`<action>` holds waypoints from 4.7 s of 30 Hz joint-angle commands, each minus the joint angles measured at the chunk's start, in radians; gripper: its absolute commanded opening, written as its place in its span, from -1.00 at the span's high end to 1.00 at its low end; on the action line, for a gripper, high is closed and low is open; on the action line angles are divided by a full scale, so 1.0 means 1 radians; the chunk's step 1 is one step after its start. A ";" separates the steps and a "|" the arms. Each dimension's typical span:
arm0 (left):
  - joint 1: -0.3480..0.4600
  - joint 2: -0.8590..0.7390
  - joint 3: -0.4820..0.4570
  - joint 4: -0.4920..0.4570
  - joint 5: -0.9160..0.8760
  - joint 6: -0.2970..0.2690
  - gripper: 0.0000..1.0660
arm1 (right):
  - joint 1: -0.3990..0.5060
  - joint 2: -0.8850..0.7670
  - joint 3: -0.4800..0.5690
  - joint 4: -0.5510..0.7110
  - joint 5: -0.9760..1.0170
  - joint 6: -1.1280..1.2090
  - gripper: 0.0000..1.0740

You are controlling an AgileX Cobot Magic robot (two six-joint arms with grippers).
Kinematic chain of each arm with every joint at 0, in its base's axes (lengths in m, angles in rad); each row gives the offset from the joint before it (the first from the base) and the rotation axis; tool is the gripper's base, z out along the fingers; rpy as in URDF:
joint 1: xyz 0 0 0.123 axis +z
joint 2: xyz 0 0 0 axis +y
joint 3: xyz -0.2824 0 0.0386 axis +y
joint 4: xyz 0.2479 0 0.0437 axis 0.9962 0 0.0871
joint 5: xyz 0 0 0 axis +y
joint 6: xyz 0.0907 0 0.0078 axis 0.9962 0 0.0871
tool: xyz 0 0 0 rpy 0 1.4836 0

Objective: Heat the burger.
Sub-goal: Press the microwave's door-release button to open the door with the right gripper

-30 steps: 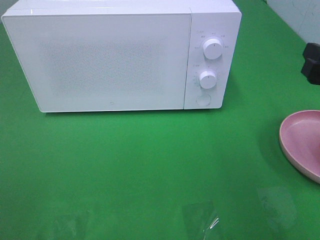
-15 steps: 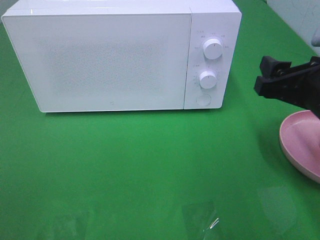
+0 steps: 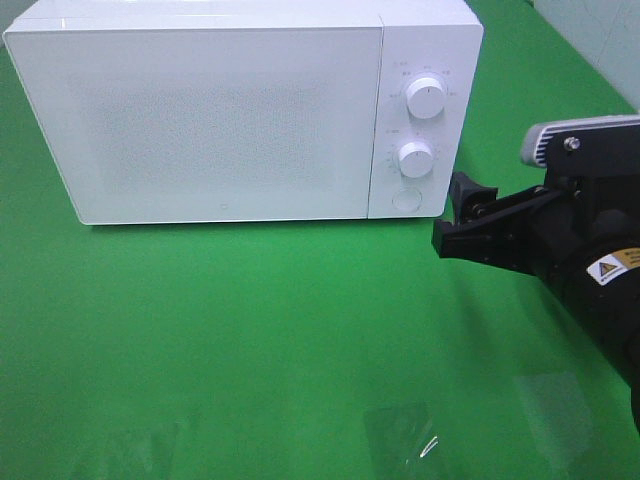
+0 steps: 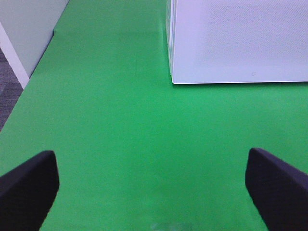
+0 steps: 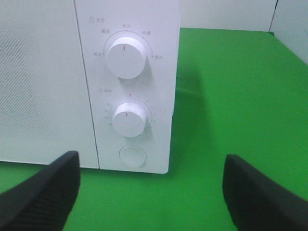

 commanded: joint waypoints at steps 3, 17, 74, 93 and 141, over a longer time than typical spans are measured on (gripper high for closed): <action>-0.002 -0.018 0.000 -0.005 -0.006 -0.003 -0.88 | 0.045 0.016 -0.012 0.041 -0.022 0.000 -0.39; -0.002 -0.018 0.000 -0.005 -0.006 -0.003 -0.88 | 0.045 0.016 -0.012 0.040 0.003 0.535 -0.32; -0.002 -0.018 0.000 -0.005 -0.006 -0.003 -0.88 | 0.041 0.083 -0.016 0.000 0.217 1.671 1.00; -0.002 -0.018 0.000 -0.005 -0.006 -0.003 -0.88 | -0.153 0.211 -0.151 -0.248 0.282 1.728 1.00; -0.002 -0.018 0.000 -0.004 -0.006 -0.003 -0.88 | -0.377 0.512 -0.471 -0.501 0.372 1.811 1.00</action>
